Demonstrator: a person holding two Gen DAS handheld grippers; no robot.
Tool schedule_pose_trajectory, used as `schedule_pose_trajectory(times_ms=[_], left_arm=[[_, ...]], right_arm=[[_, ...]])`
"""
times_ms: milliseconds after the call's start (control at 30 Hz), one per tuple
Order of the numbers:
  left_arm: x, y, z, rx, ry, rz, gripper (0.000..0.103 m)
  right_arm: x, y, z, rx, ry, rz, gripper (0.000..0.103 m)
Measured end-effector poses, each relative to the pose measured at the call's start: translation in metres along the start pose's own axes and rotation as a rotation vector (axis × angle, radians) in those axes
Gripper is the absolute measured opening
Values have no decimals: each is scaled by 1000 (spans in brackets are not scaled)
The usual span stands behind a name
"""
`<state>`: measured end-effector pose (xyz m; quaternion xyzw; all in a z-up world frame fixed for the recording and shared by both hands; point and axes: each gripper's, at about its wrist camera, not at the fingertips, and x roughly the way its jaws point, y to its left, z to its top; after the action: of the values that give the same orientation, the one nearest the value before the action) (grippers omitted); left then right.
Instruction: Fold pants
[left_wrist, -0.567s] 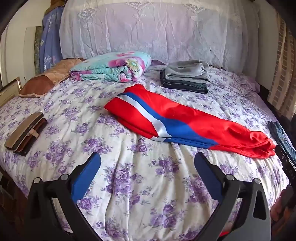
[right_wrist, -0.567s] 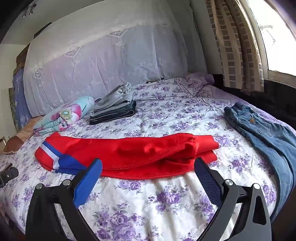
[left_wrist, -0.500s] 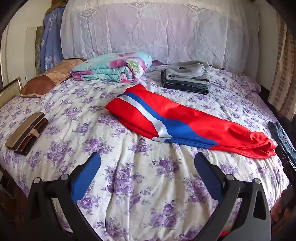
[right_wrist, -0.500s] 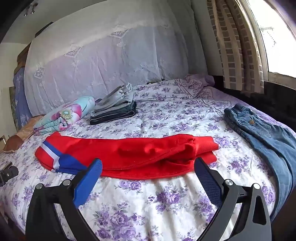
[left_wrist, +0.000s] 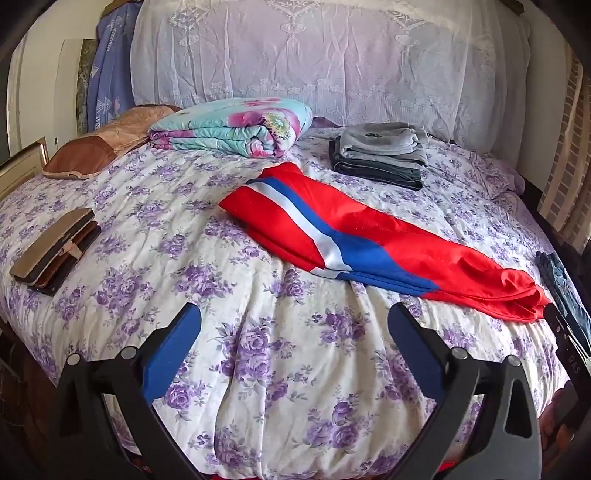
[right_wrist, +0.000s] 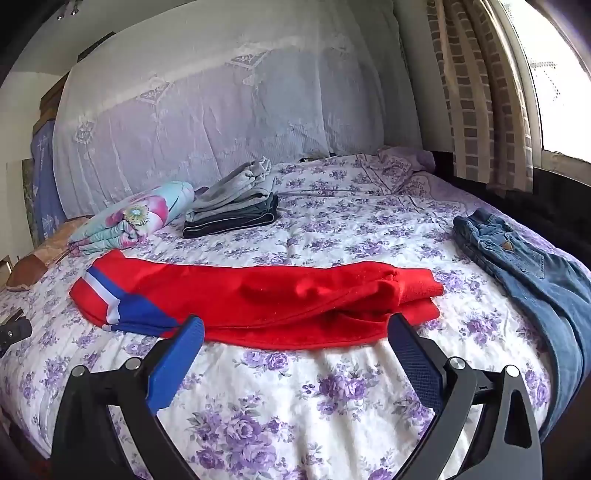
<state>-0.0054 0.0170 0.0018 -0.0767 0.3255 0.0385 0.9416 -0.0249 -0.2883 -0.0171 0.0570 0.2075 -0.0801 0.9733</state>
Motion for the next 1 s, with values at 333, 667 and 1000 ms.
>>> schedule_pose_trajectory(times_ms=[333,667,1000], left_arm=[[2,0,-4,-7,0,2,99],[2,1,-6,-11,3,-3,99],[1,1,-6,-14,3,-3,99]], right_arm=[[1,0,-1,-1,1,0,100],[2,-1,-2,-2,4,-1,100],[2,-1,-2,-1,5,-1,100]])
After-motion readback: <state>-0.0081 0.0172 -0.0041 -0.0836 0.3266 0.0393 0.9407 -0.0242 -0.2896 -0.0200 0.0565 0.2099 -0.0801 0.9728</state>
